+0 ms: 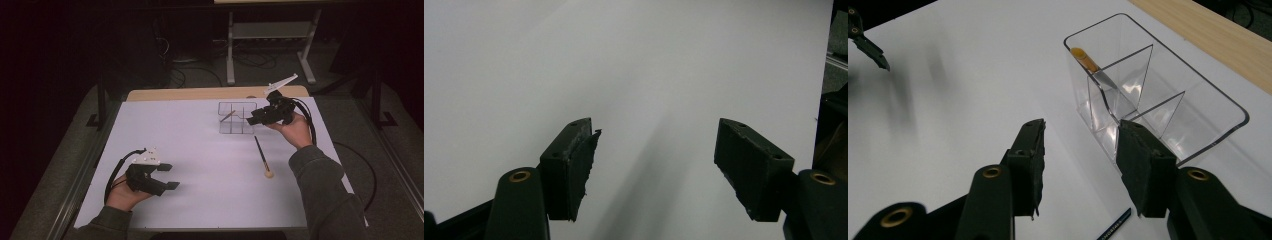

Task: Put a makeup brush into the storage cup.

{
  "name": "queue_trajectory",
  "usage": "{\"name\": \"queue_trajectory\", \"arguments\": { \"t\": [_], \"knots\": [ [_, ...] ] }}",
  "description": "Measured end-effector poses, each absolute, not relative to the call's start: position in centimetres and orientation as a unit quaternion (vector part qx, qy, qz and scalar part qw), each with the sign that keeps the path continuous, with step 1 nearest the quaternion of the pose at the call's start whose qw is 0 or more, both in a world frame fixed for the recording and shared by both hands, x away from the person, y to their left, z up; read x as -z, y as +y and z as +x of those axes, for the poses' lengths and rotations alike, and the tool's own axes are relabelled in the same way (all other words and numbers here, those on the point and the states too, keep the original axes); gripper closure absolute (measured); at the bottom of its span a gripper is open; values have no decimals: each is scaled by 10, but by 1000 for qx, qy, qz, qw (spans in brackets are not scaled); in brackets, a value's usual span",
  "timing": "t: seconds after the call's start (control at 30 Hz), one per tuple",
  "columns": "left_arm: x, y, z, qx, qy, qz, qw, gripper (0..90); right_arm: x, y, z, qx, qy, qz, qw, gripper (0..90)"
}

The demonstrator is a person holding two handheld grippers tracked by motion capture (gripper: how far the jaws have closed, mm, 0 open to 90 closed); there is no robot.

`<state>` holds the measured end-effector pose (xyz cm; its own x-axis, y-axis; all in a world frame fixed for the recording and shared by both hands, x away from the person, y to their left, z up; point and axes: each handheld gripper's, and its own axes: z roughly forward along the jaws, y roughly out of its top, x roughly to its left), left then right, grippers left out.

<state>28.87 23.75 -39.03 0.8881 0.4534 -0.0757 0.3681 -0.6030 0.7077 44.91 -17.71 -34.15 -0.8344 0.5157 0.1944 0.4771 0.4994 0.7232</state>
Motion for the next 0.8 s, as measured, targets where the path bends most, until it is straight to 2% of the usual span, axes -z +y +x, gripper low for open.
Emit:
{"name": "queue_trajectory", "arguments": {
  "t": [0.8],
  "knots": [
    [390, 236, 289, -56, 230, 893, 382, 305, 353, -180, 423, -397, 873, 283, 29, 437]
  ]
}}
